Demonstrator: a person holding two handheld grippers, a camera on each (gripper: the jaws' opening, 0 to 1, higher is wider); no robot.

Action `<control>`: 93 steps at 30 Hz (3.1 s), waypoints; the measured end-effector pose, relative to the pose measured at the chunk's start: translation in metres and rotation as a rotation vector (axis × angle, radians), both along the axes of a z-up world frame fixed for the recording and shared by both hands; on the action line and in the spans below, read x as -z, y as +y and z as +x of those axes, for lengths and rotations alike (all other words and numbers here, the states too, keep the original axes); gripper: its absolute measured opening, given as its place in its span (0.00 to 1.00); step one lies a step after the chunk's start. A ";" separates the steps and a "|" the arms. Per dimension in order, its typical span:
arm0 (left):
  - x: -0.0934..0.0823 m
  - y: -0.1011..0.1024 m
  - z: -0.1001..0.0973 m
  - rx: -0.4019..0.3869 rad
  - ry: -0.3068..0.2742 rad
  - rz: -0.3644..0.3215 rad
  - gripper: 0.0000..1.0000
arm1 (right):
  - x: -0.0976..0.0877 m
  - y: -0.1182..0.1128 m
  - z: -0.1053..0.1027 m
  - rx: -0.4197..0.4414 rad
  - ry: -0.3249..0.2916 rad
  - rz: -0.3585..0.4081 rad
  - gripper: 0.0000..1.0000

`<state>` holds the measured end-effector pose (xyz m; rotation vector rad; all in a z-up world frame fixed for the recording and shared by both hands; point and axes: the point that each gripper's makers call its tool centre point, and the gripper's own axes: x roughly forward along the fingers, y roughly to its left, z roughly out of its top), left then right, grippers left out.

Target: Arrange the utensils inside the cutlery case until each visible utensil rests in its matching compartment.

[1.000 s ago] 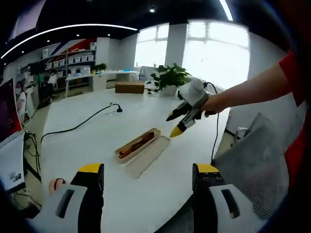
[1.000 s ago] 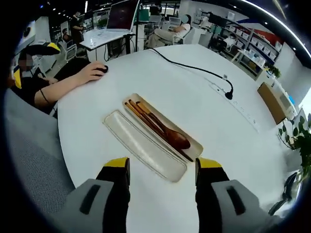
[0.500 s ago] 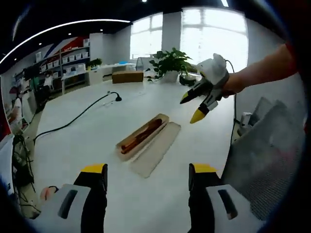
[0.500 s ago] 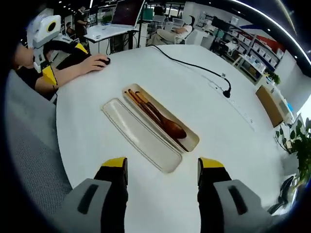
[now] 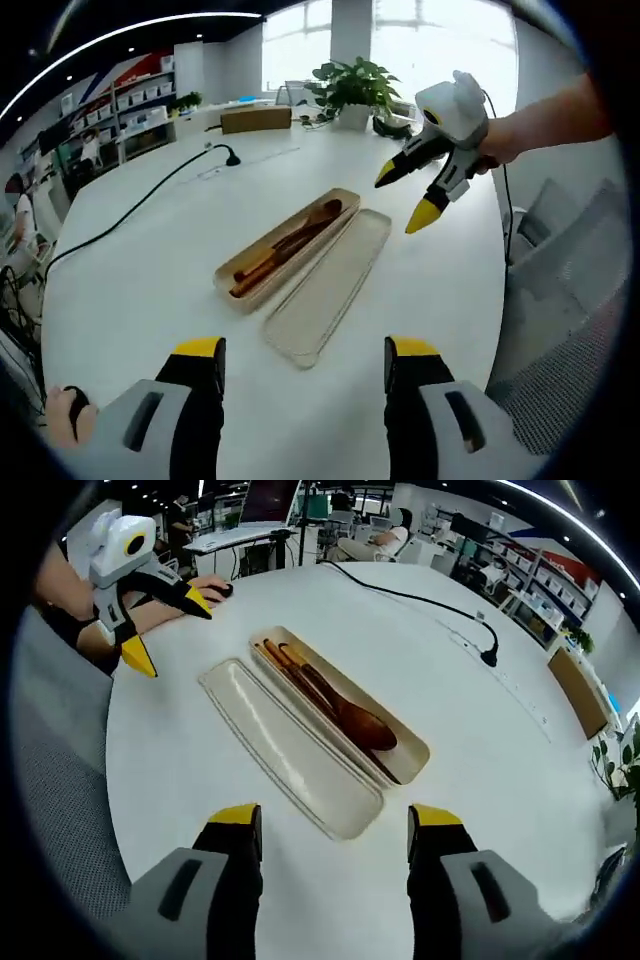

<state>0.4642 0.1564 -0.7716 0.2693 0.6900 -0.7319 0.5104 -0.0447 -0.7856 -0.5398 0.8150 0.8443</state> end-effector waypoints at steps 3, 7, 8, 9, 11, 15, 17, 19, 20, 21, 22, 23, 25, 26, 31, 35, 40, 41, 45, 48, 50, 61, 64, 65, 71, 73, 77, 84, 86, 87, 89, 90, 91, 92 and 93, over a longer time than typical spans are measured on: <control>0.002 -0.012 0.001 0.035 -0.010 0.000 0.70 | 0.002 -0.002 0.001 -0.005 0.003 0.014 0.57; 0.013 -0.012 0.003 0.030 0.015 0.024 0.61 | 0.009 -0.004 0.003 -0.011 0.020 0.016 0.56; 0.018 -0.011 0.004 0.049 0.010 0.054 0.59 | 0.011 -0.002 0.003 -0.012 0.026 0.028 0.56; 0.020 -0.009 0.007 0.067 -0.017 0.093 0.58 | 0.014 0.000 0.003 -0.026 0.026 0.031 0.56; 0.025 -0.008 0.010 0.071 -0.036 0.118 0.62 | 0.018 0.002 0.006 -0.040 0.025 0.025 0.56; 0.033 -0.006 0.017 0.076 -0.023 0.132 0.63 | 0.027 0.007 0.008 -0.052 0.061 0.042 0.58; 0.036 -0.006 0.018 0.088 -0.015 0.136 0.61 | 0.031 0.006 0.008 -0.059 0.063 0.023 0.57; 0.039 -0.008 0.019 0.104 0.011 0.121 0.59 | 0.031 0.008 0.009 -0.068 0.062 0.034 0.52; 0.040 -0.009 0.019 0.106 0.017 0.117 0.58 | 0.031 0.009 0.008 -0.071 0.065 0.039 0.50; 0.041 -0.009 0.020 0.107 0.016 0.119 0.57 | 0.031 0.011 0.009 -0.066 0.056 0.052 0.48; 0.043 -0.009 0.020 0.109 0.016 0.126 0.54 | 0.031 0.011 0.009 -0.060 0.052 0.052 0.48; 0.042 -0.012 0.020 0.122 0.021 0.100 0.52 | 0.031 0.012 0.009 -0.056 0.053 0.055 0.47; 0.044 -0.012 0.020 0.127 0.030 0.095 0.49 | 0.031 0.015 0.005 -0.055 0.056 0.065 0.47; 0.044 -0.013 0.019 0.132 0.022 0.093 0.48 | 0.031 0.016 0.002 -0.046 0.064 0.066 0.47; 0.042 -0.016 0.017 0.161 -0.001 0.088 0.46 | 0.030 0.019 -0.012 -0.016 0.107 0.126 0.46; 0.041 -0.026 0.006 0.240 -0.003 0.099 0.42 | 0.026 0.021 -0.017 0.038 0.170 0.191 0.46; 0.042 -0.027 0.001 0.267 0.028 0.098 0.41 | 0.024 0.019 -0.025 0.054 0.238 0.191 0.42; 0.042 -0.028 0.000 0.287 0.038 0.091 0.41 | 0.024 0.016 -0.026 0.066 0.247 0.176 0.39; 0.044 -0.025 -0.002 0.336 0.043 0.097 0.39 | 0.017 0.013 -0.022 -0.005 0.126 0.125 0.32; 0.044 -0.027 -0.005 0.375 0.045 0.108 0.39 | 0.022 0.017 -0.026 -0.056 0.095 0.066 0.52; 0.044 -0.027 -0.009 0.409 0.052 0.115 0.39 | 0.022 0.021 -0.023 -0.126 0.039 0.035 0.49; 0.044 -0.020 -0.019 0.562 0.092 0.130 0.38 | 0.032 0.041 -0.049 -0.270 0.080 0.006 0.42; 0.045 -0.020 -0.020 0.600 0.063 0.165 0.39 | 0.031 0.039 -0.052 -0.242 0.131 0.017 0.41; 0.044 -0.022 -0.021 0.609 0.049 0.179 0.38 | 0.031 0.038 -0.054 -0.240 0.156 0.029 0.40; 0.044 -0.020 -0.019 0.575 0.076 0.187 0.33 | 0.021 0.042 -0.067 -0.072 0.435 0.217 0.40; 0.044 -0.020 -0.018 0.583 0.079 0.195 0.31 | 0.019 0.043 -0.072 -0.118 0.412 0.228 0.37; 0.044 -0.015 -0.016 0.630 0.093 0.233 0.19 | 0.026 0.041 -0.082 -0.322 0.214 0.059 0.21; 0.043 -0.010 -0.015 0.656 0.087 0.266 0.10 | 0.025 0.047 -0.082 -0.145 0.271 0.200 0.11; 0.044 -0.009 -0.014 0.648 0.090 0.264 0.10 | 0.019 0.045 -0.072 -0.064 0.267 0.317 0.14; 0.044 -0.009 -0.014 0.648 0.089 0.262 0.10 | 0.015 0.043 -0.069 -0.014 0.283 0.379 0.15; 0.044 -0.009 -0.015 0.671 0.067 0.271 0.12 | 0.016 0.037 -0.070 0.032 0.307 0.432 0.15; 0.043 -0.009 -0.013 0.668 0.061 0.275 0.13 | 0.020 0.032 -0.076 -0.067 0.268 0.357 0.13; 0.044 -0.009 -0.012 0.661 0.057 0.277 0.16 | 0.021 0.032 -0.079 -0.057 0.284 0.357 0.12; 0.043 -0.008 -0.007 0.646 0.039 0.284 0.20 | 0.020 0.035 -0.089 -0.061 0.361 0.384 0.11; 0.042 -0.006 -0.002 0.625 0.030 0.289 0.24 | 0.018 0.037 -0.092 -0.064 0.387 0.399 0.09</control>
